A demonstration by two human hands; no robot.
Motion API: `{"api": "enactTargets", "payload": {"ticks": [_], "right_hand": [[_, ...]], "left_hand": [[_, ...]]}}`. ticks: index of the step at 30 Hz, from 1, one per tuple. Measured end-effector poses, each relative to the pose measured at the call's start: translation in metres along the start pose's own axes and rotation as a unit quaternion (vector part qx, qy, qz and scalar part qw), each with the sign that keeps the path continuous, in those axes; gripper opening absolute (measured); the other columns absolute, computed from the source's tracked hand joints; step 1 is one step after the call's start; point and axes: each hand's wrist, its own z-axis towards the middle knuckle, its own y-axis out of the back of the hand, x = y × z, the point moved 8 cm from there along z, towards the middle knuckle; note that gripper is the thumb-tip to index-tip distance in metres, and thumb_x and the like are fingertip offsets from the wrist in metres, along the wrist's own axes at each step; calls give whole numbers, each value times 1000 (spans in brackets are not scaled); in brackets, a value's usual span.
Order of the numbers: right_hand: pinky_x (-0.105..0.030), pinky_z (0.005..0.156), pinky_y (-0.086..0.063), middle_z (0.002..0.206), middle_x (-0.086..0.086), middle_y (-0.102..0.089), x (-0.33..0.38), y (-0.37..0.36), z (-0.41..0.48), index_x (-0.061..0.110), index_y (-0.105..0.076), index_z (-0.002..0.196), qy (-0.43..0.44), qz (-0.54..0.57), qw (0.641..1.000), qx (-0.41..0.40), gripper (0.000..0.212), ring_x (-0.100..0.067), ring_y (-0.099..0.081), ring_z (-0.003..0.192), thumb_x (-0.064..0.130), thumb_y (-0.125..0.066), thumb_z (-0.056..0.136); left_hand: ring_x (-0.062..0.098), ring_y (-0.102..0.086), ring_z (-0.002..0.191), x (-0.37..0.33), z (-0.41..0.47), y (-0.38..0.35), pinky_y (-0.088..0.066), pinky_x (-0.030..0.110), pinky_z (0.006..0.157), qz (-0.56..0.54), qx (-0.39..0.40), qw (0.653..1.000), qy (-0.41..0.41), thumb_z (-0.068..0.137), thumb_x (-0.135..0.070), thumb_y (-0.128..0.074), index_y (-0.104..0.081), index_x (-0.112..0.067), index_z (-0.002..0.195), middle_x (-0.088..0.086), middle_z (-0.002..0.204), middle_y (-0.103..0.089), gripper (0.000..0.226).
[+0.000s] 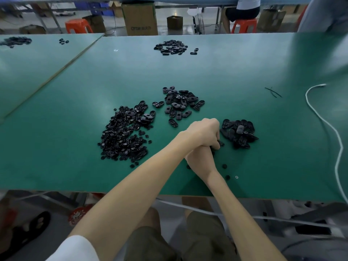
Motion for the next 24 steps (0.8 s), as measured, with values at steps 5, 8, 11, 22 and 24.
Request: {"api": "enactTargets", "payload": {"ticks": [5,8,11,22,24], "right_hand": [[-21,65,-48,71,1,-59,-15,-11,3,17,-55,89,-70,409,909,-50,16,-7,-63,65,5,-57,100],[-20,67,-53,83,-1,-73,-21,-2,-1,15,-66,103,-34,474,873,-110,6,-11,-71,68,9,-64,100],[-26,64,-55,88,2,-76,-31,-3,0,20,-67,107,-64,540,829,-129,4,-13,-73,73,19,-64,104],[-23,59,-53,85,2,-78,-33,3,-2,16,-71,103,-58,554,816,-154,7,-12,-72,71,10,-67,101],[-25,59,-53,84,0,-76,-34,3,-2,14,-70,103,-60,563,809,-157,7,-14,-71,71,8,-67,100]], "left_hand": [[18,-65,85,25,-13,36,-49,22,71,-261,-124,957,1,86,-20,-83,-61,-12,101,3,97,-69,28],[12,-69,75,51,-31,54,-54,24,66,-396,-168,903,1,87,-13,-82,-65,-8,110,4,88,-73,29],[8,-69,71,72,-48,59,-57,28,71,-416,-191,889,3,89,-11,-79,-73,-8,106,4,85,-76,18],[18,-76,79,110,-78,43,-59,29,69,-373,-198,905,51,91,-18,-78,-74,-8,98,11,89,-78,14],[14,-75,74,124,-81,55,-59,27,64,-295,-197,933,61,94,-18,-75,-74,-12,98,5,88,-77,7]]}}
